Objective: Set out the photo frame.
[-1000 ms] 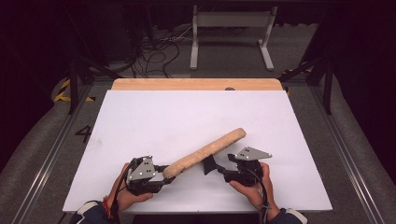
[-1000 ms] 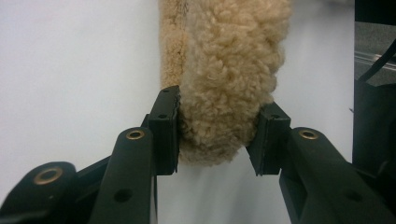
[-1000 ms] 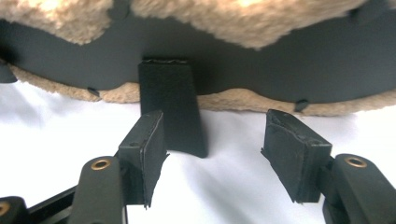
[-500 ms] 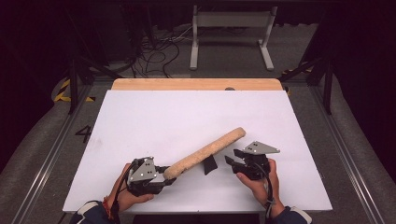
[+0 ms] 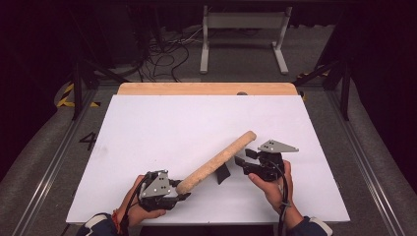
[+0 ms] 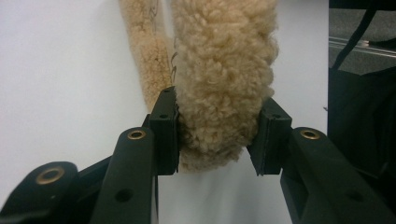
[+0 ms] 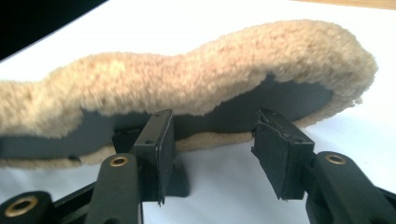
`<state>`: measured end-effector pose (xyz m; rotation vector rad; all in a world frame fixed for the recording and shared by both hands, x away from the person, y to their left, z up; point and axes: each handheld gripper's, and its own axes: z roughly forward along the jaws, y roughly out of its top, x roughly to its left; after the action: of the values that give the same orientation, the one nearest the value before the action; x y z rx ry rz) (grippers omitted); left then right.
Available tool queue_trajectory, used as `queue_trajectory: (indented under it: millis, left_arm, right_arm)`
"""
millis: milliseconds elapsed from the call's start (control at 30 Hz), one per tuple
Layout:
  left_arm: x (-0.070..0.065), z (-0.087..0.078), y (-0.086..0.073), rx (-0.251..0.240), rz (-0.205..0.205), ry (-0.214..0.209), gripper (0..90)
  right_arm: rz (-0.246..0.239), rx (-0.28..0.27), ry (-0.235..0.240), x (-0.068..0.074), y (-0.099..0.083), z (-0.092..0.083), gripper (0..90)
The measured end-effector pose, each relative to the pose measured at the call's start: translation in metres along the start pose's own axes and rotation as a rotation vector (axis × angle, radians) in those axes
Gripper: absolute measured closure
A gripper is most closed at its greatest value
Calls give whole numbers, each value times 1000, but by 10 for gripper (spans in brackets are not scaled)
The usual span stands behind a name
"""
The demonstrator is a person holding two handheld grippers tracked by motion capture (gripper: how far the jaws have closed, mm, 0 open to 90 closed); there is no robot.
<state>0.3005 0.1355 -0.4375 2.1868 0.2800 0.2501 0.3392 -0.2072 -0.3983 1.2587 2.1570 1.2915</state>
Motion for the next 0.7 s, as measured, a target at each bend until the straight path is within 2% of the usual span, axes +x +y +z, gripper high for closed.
queue_trajectory:
  millis: [200,367,567,700]
  left_arm:
    - [-4,3,2,3,14,-16,605]
    - [-6,5,3,3,18,-23,606]
    - [-10,8,6,12,28,-37,606]
    - [-15,11,9,16,47,-33,610]
  right_arm:
    - [37,-9,22,10,7,-2,430]
    - [116,-31,24,13,10,1,356]
    - [158,-44,49,16,16,0,335]
    - [184,-36,89,20,20,0,364]
